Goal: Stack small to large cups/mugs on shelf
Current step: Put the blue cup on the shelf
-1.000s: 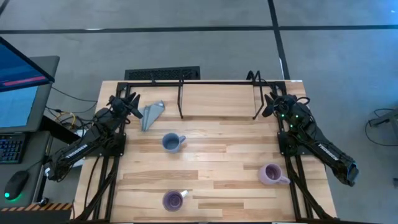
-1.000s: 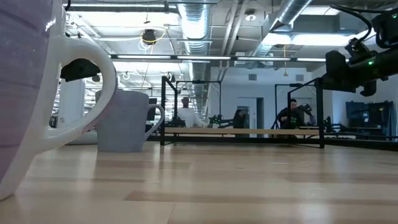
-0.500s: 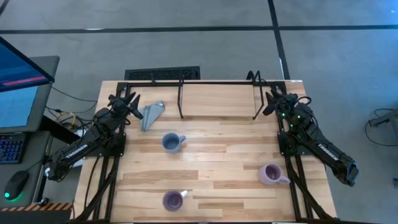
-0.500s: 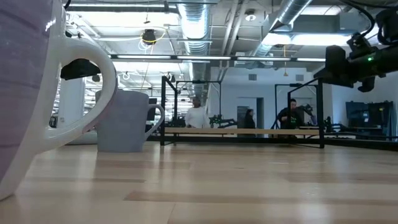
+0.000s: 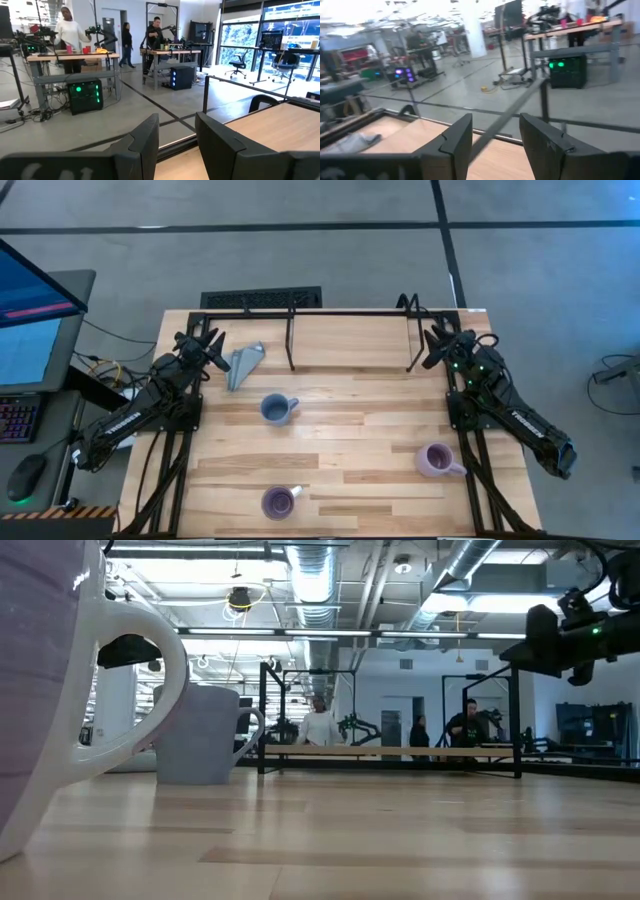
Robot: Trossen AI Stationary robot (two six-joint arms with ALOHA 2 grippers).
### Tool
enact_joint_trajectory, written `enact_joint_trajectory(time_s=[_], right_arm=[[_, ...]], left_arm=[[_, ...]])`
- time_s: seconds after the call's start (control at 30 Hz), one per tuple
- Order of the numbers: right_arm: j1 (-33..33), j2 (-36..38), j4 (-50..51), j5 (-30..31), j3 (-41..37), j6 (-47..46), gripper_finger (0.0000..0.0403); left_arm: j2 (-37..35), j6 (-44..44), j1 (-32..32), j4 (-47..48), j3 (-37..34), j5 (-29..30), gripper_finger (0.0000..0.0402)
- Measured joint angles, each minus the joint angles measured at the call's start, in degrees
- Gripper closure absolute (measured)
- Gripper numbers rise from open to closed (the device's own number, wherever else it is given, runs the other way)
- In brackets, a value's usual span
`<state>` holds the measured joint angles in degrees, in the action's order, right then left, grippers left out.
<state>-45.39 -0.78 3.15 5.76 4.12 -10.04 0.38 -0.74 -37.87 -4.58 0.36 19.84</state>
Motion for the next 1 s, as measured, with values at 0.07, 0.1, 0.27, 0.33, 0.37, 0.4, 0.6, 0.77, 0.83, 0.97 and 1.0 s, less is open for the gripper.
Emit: enact_joint_trajectory(time_s=[0.07, 0.1, 0.27, 0.33, 0.37, 0.4, 0.6, 0.77, 0.83, 0.97, 1.0], right_arm=[[0.0, 0.0, -0.9, -2.0, 0.0, 0.0, 0.0217], [0.0, 0.0, -1.8, -3.2, 0.0, 0.0, 0.0217], [0.0, 0.0, -8.3, -9.7, 0.0, 0.0, 0.0217], [0.2, 0.0, -10.6, -11.9, 0.2, 0.0, 0.0217], [0.4, 0.0, -10.8, -12.7, 0.8, 0.0, 0.0217], [0.9, 0.0, -10.6, -13.1, 1.7, 0.2, 0.0217], [4.9, -3.3, -7.3, -13.4, 10.5, 4.4, 0.0217], [7.4, -8.9, -5.8, -13.2, 16.1, 5.6, 0.0217], [8.3, -10.8, -5.0, -13.2, 17.5, 8.1, 0.0217], [10.7, -16.3, -4.6, -13.2, 19.5, 12.7, 0.0217], [11.3, -18.1, -4.6, -13.2, 20.1, 13.6, 0.0217]], left_arm=[[0.0, -0.4, 0.0, 0.0, 0.0, 0.0, 0.0283], [0.0, -0.4, 0.0, 0.0, 0.0, 0.0, 0.0283], [0.0, -0.4, 0.0, 0.0, 0.0, 0.0, 0.0283], [0.0, -0.5, 0.0, 0.0, 0.0, 0.0, 0.0283], [0.0, -0.5, 0.0, 0.0, 0.0, 0.0, 0.0283], [0.0, -0.5, 0.0, 0.0, 0.0, 0.0, 0.0283], [0.0, -0.5, 0.0, 0.0, 0.0, 0.0, 0.0283], [0.0, -0.5, 0.0, 0.0, 0.0, 0.0, 0.0283], [0.0, -0.5, 0.0, 0.0, 0.0, 0.0, 0.0283], [0.0, -0.5, 0.0, 0.0, 0.0, 0.0, 0.0283], [0.0, -0.5, 0.0, 0.0, 0.0, 0.0, 0.0283]])
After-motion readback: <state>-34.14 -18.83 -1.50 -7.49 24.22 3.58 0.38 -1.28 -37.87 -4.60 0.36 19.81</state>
